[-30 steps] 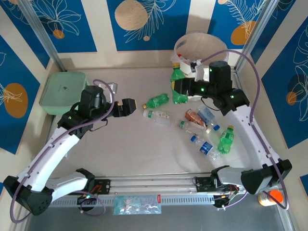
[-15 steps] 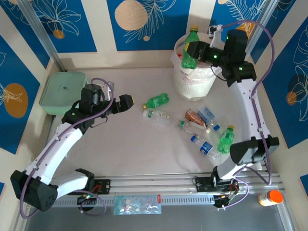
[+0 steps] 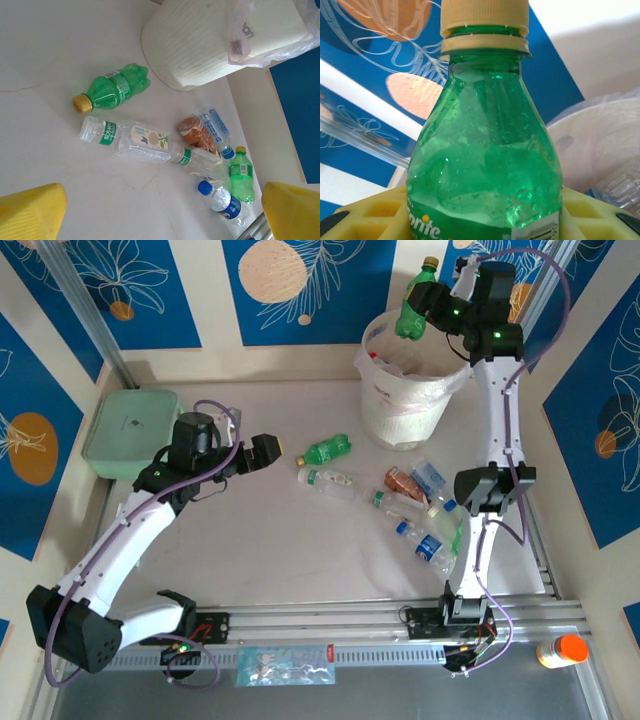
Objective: Put the plastic bottles in the bin
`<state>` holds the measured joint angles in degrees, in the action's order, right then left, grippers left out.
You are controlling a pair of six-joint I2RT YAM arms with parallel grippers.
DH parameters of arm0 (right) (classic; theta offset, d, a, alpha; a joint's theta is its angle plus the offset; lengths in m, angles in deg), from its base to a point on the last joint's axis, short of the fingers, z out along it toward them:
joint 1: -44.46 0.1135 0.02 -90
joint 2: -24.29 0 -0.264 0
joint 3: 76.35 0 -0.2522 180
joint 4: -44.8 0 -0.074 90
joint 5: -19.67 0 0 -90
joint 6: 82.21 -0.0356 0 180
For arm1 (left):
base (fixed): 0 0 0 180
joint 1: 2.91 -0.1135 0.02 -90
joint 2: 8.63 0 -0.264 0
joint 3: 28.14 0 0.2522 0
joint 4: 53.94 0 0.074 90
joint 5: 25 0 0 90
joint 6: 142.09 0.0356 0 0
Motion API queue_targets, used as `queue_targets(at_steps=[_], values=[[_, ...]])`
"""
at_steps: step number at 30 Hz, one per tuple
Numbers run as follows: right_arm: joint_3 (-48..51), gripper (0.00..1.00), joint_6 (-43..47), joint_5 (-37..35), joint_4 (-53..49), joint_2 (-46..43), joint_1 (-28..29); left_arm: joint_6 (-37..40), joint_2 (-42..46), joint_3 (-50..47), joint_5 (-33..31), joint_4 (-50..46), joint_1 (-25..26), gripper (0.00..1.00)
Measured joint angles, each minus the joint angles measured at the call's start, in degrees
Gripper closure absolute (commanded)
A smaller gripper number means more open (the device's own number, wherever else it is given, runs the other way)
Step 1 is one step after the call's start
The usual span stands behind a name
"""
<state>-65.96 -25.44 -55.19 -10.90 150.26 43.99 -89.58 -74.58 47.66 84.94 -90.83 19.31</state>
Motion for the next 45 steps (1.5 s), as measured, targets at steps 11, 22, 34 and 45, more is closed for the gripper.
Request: queue_targets(at_steps=[11, 22, 34, 45], values=[[8.94, 0.48, 1.36, -3.54, -4.63, 4.00, 0.31, 0.02, 0.24, 0.00, 0.00, -0.04, 0.00, 0.01], [9.09, 0.25, 4.26, -5.99, -6.80, 5.73, 0.85, 0.04, 0.26, 0.00, -0.02, -0.46, 0.00, 0.01], [8.96, 0.24, 4.96, -6.19, -8.44, 4.83, 0.85, 0.07, 1.11, 0.72, -0.04, -2.34, 0.00, 0.01], [24.70, 0.28, 9.64, -8.87, -4.50, -15.69, 6.27, 0.02, 3.80, 1.11, -1.31, -4.13, 1.66, 0.01]])
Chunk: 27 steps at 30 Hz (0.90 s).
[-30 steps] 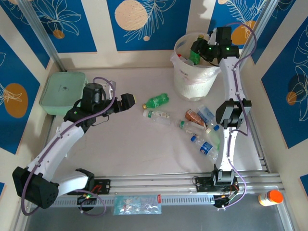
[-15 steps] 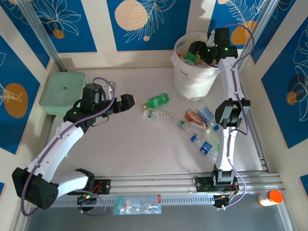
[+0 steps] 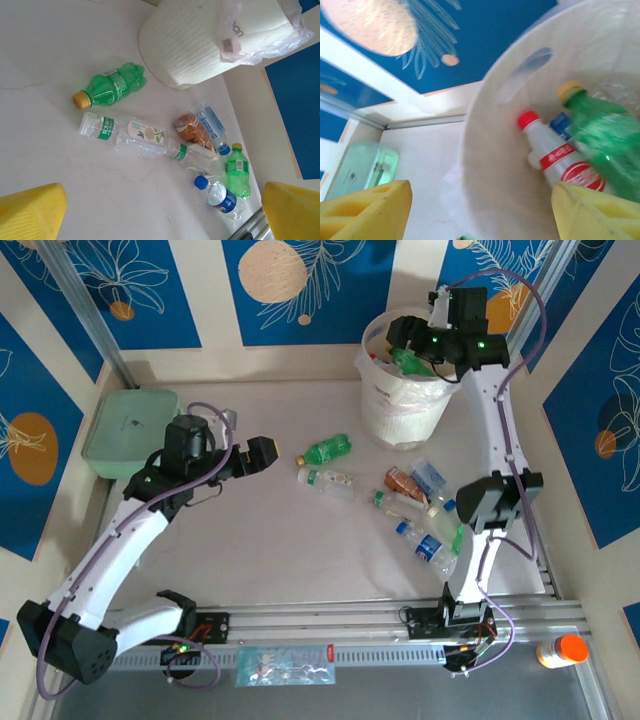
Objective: Put the plastic bottles in the bin
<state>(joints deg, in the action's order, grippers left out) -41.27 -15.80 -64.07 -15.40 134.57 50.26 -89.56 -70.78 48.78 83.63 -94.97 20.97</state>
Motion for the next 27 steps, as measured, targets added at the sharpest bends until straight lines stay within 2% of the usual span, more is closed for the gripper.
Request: queue_targets(at_steps=[9, 15, 20, 27], values=[[27.39, 0.29, 4.59, -4.24, 8.13, -22.71, 10.27, -0.22, 3.96, -3.08, -2.54, -1.11, 4.61, 0.01], [41.46, 0.31, 7.54, -7.45, 9.97, -34.14, 17.44, -1.27, 6.12, -5.73, -3.67, -1.70, 5.73, 0.01], [49.77, 0.32, 9.77, -9.79, 10.21, -39.63, 23.21, -2.86, 7.85, -8.17, -4.98, -2.21, 5.77, 0.01], [56.59, 0.32, 12.31, -14.12, 10.10, -40.72, 30.27, -7.76, 7.82, -12.28, -3.85, -1.53, 3.48, 0.01]])
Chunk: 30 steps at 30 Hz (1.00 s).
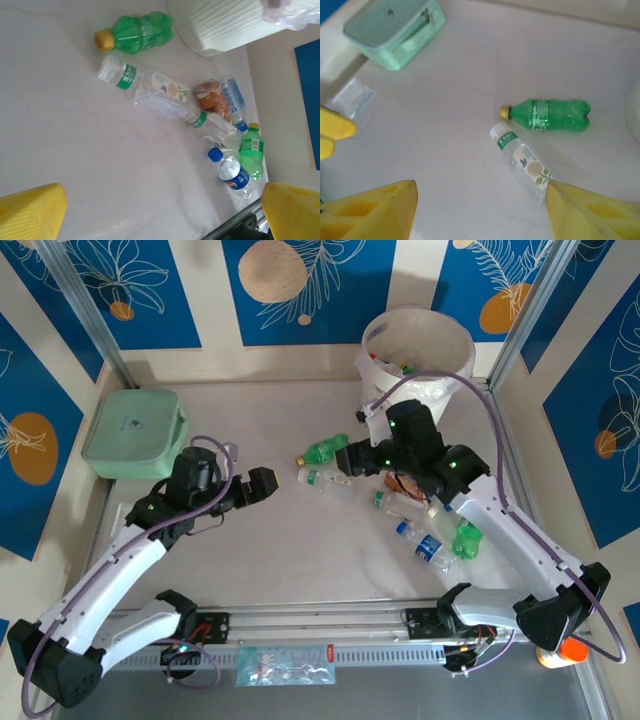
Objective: Put the plastic bottles in the bin
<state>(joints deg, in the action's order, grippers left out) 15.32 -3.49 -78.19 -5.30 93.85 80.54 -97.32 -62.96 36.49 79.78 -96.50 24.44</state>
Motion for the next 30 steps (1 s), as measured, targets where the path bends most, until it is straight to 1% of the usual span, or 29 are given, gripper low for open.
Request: queue_targets(at_steps=[4, 8, 11, 14, 19, 25, 27, 30], values=[[1.20, 0.32, 1.73, -2.16, -0.35, 0.74, 2.05, -2.89, -0.22, -2.71, 1.57, 1.01, -3.69, 0.01], [1.20, 0.31, 3.08, -3.58, -0.31, 3.78, 2.21, -4.96, -0.20, -4.55, 2.69, 1.86, -7.28, 0.01], [1.18, 0.30, 3.93, -4.48, -0.31, 7.76, 2.21, -5.64, -0.20, -4.87, 2.95, 2.14, -8.13, 0.01], [0.70, 0.27, 5.03, -5.44, -0.44, 12.87, 2.14, -5.77, -0.17, -4.87, 3.02, 2.43, -8.22, 0.01], [-3.28, 0.20, 7.15, -6.40, -0.90, 22.69, 1.60, -5.62, -0.09, -4.87, 2.97, 2.36, -8.26, 0.01], [-9.81, 0.04, 9.68, -7.45, -2.56, 33.46, 0.55, -5.29, -0.11, -4.87, 3.13, 1.66, -9.46, 0.01], [-11.87, 0.02, 10.25, -7.58, -3.37, 36.74, -0.04, -5.27, -0.11, -4.87, 3.39, 1.68, -10.34, 0.01], [-13.88, 0.02, 10.71, -7.10, -4.63, 40.52, -0.96, -5.20, -0.11, -4.87, 4.02, 1.73, -11.34, 0.01]])
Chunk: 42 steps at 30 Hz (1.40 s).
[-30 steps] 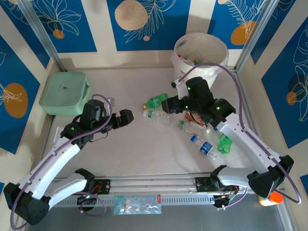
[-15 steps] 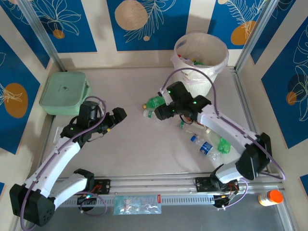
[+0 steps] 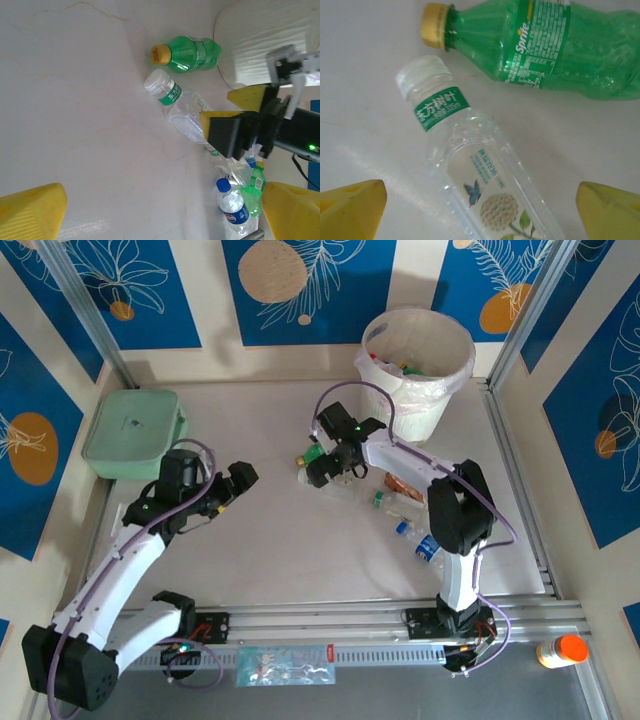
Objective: Put the plastic bottles in the bin
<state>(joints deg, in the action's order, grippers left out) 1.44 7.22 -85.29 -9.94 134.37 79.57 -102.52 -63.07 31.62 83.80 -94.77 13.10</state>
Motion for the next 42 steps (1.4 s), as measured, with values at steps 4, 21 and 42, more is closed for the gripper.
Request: queue_targets(at_steps=[4, 21, 42], values=[[-0.48, 0.02, 0.24, 1.11, -1.40, 2.58, -0.57, 0.50, -0.15, 0.00, 0.98, 0.04, -0.52, 0.01], [0.66, 0.25, 1.99, 3.10, -2.34, 5.55, 1.29, 0.79, -2.32, 0.00, 4.15, 2.67, -0.90, 0.01], [7.04, 0.46, 3.82, 1.90, 0.13, 1.16, 4.81, 1.46, -1.51, 0.46, 3.85, 1.51, -0.90, 0.01]])
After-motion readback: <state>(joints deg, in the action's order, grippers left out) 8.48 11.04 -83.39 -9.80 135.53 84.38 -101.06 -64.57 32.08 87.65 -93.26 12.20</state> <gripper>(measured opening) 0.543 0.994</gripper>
